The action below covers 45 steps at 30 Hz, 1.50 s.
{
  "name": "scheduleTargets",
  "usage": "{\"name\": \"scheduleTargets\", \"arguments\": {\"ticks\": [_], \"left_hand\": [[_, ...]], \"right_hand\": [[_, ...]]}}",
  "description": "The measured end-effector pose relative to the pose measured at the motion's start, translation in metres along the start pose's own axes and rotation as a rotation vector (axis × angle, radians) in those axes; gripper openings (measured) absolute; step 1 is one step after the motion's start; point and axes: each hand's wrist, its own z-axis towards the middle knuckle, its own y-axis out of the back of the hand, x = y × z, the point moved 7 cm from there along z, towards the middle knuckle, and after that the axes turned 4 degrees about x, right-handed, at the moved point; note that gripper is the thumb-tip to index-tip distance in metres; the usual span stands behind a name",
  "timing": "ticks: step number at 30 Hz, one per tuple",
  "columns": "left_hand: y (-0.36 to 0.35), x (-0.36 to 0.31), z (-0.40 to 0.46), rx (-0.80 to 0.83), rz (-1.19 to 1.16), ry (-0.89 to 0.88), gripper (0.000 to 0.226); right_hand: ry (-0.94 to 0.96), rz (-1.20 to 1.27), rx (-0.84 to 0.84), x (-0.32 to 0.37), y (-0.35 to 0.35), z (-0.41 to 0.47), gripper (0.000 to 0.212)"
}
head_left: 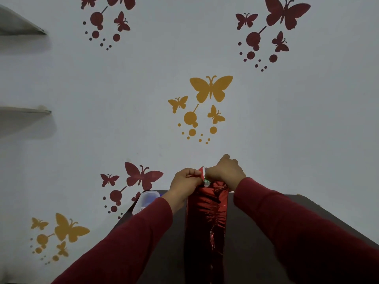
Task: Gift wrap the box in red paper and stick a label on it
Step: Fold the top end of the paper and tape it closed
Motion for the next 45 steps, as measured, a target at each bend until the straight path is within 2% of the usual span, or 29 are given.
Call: {"name": "scheduleTargets", "arguments": {"ticks": [4,8,10,12,14,16,25,40,45], "left_hand": [[0.002,0.0,0.001,-0.002,0.006,-0.003,0.025],[0.004,0.002,0.002,0.024,-0.005,-0.003,0.023],[0.005,0.001,0.001,0.041,-0.007,-0.006,0.022],[0.005,0.001,0.0,0.054,0.002,-0.01,0.021],[0.006,0.0,-0.001,0.062,-0.001,-0.011,0.021],[0.007,-0.001,-0.003,0.068,-0.015,-0.012,0.023],[0.007,0.0,-0.002,0.058,-0.031,0.006,0.026],[0.007,0.0,-0.002,0.069,0.07,-0.022,0.018],[0.009,-0.001,-0.004,0.065,0.121,-0.013,0.022]], "right_hand": [[0.141,-0.041,-0.012,0.016,0.003,0.006,0.083],[0.539,-0.027,-0.03,0.04,0.018,-0.004,0.079],[0.709,-0.047,0.086,0.047,0.017,-0.015,0.078],[0.78,-0.101,0.258,0.049,0.009,-0.023,0.087],[0.794,-0.183,0.36,0.049,0.0,-0.026,0.099],[0.807,-0.247,0.384,0.049,-0.005,-0.027,0.103],[0.861,-0.43,0.306,0.048,-0.001,-0.027,0.104],[0.942,-0.352,0.239,0.034,0.003,-0.042,0.113],[0.951,-0.341,0.248,0.034,0.006,-0.048,0.114]]}}
